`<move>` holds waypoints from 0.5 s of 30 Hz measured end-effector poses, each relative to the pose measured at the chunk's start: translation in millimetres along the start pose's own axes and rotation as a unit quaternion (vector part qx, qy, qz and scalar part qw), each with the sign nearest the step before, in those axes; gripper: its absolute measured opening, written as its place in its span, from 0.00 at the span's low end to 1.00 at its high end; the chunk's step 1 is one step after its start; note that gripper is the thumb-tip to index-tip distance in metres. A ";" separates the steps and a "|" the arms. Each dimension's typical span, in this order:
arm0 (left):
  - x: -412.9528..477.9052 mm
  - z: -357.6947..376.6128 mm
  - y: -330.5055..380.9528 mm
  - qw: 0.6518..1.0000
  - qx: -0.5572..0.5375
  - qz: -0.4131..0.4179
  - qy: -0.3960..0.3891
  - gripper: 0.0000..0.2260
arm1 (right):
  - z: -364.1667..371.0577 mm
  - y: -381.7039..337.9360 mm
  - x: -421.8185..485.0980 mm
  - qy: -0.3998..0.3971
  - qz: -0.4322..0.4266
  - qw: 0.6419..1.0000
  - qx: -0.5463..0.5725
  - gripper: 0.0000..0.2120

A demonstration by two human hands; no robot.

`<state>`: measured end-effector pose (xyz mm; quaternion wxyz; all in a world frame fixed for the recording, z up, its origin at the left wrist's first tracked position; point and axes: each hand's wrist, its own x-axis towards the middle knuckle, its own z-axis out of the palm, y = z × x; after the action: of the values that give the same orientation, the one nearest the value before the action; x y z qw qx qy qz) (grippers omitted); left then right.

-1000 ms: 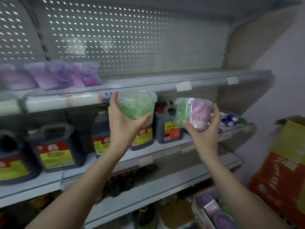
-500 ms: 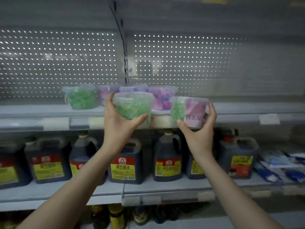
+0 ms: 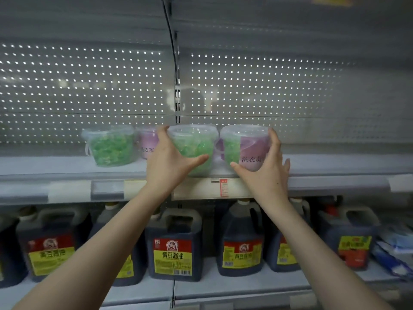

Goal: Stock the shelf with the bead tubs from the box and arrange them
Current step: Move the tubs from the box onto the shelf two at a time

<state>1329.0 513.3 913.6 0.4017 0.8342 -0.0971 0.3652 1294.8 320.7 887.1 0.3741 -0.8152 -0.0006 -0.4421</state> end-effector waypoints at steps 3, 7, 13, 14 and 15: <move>13.5 4.5 -2.1 0.998 0.056 -0.018 -0.031 0.46 | 0.1 3.3 13.9 -0.015 0.022 0.998 -0.060 0.50; 29.8 7.1 -9.3 0.990 0.089 -0.051 -0.097 0.45 | 6.9 9.6 32.7 -0.047 0.062 0.988 -0.132 0.46; 43.5 9.6 -13.9 0.985 0.089 -0.067 -0.132 0.54 | 6.8 13.3 44.2 -0.098 0.067 0.977 -0.179 0.44; 43.5 9.5 -14.5 0.985 0.083 -0.071 -0.133 0.54 | 3.2 13.4 43.5 -0.105 0.063 0.977 -0.174 0.42; 41.9 9.0 -14.4 0.985 0.085 -0.070 -0.131 0.53 | -2.0 13.8 41.6 -0.108 0.060 0.977 -0.174 0.40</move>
<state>1370.3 521.6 930.1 0.3374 0.9108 -0.0592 0.2306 1323.3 295.8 909.3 0.2503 -0.9094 0.0843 -0.3214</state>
